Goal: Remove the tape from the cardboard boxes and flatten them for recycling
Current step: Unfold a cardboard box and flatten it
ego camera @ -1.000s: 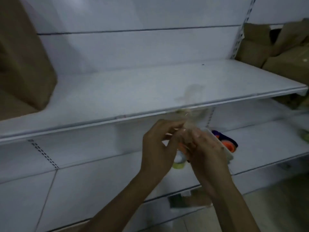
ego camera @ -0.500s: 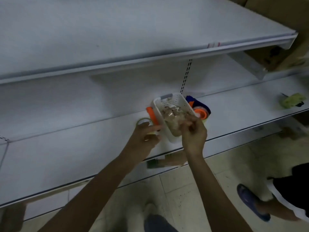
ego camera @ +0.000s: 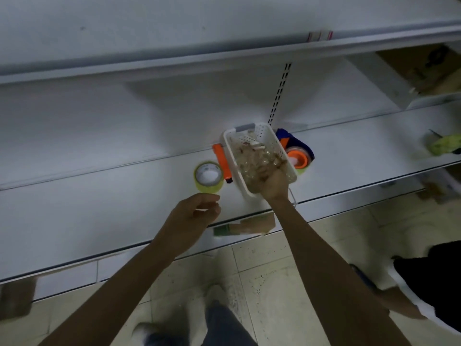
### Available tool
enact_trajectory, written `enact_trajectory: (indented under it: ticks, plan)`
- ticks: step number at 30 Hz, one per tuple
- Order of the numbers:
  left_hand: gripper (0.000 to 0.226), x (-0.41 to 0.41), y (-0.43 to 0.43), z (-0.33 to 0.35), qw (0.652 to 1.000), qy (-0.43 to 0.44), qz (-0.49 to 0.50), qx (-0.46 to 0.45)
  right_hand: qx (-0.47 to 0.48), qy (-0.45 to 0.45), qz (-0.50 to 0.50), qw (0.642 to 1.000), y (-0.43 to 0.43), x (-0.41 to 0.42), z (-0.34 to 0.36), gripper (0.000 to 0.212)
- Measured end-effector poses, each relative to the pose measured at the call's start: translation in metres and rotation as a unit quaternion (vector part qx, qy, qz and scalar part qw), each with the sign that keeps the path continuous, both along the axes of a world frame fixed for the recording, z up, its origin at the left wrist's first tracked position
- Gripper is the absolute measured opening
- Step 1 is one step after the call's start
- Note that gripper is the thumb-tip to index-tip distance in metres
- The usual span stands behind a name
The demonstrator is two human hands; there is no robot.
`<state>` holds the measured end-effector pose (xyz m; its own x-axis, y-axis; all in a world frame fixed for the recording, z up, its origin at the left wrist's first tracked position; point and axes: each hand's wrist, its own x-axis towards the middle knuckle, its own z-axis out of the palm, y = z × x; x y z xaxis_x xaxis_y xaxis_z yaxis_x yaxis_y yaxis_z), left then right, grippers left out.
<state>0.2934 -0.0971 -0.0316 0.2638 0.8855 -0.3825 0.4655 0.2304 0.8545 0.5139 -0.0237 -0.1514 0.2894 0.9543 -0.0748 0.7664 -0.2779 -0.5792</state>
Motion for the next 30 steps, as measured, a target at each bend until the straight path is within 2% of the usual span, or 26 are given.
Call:
enact_trajectory:
  ticks: [2,5,7,9,12,15,17,20,23,25,30]
  plan:
    - [0.017,0.001,0.000,-0.002,1.000,-0.006,0.006,0.004,0.054,0.082,-0.073,0.992,-0.012,0.005,0.008,0.042]
    - [0.020,0.003,-0.001,-0.003,0.999,0.017,0.002,0.044,0.059,-0.023,-0.078,0.995,-0.029,0.003,0.027,0.040]
    - [0.031,0.003,-0.001,0.000,0.992,0.047,-0.003,0.117,0.108,0.008,-0.064,0.992,-0.040,-0.012,0.042,0.035]
    - [0.045,-0.001,0.000,0.006,0.970,0.097,-0.014,0.220,0.187,0.052,-0.019,0.981,-0.054,-0.043,0.062,0.032]
    - [0.053,-0.022,-0.003,0.024,0.923,0.142,-0.030,0.356,0.317,0.102,0.083,0.939,-0.074,-0.097,0.103,0.023]
    - [0.045,-0.059,-0.018,0.049,0.903,0.078,0.056,0.419,0.426,0.108,0.166,0.883,-0.088,-0.150,0.152,0.024]
    - [0.041,-0.092,-0.030,0.068,0.859,0.084,0.146,0.484,0.468,0.113,0.235,0.844,-0.092,-0.183,0.182,0.030]
    - [0.042,-0.149,-0.048,0.102,0.766,0.154,0.263,0.566,0.504,0.122,0.324,0.791,-0.090,-0.236,0.224,0.040]
    - [0.045,-0.211,-0.066,0.135,0.680,0.217,0.350,0.607,0.522,0.134,0.390,0.746,-0.088,-0.291,0.261,0.046]
    - [0.046,-0.253,-0.077,0.154,0.654,0.243,0.387,0.602,0.526,0.128,0.425,0.725,-0.086,-0.327,0.284,0.048]
    - [0.051,-0.344,-0.098,0.191,0.638,0.233,0.460,0.572,0.550,0.104,0.471,0.681,-0.082,-0.408,0.335,0.048]
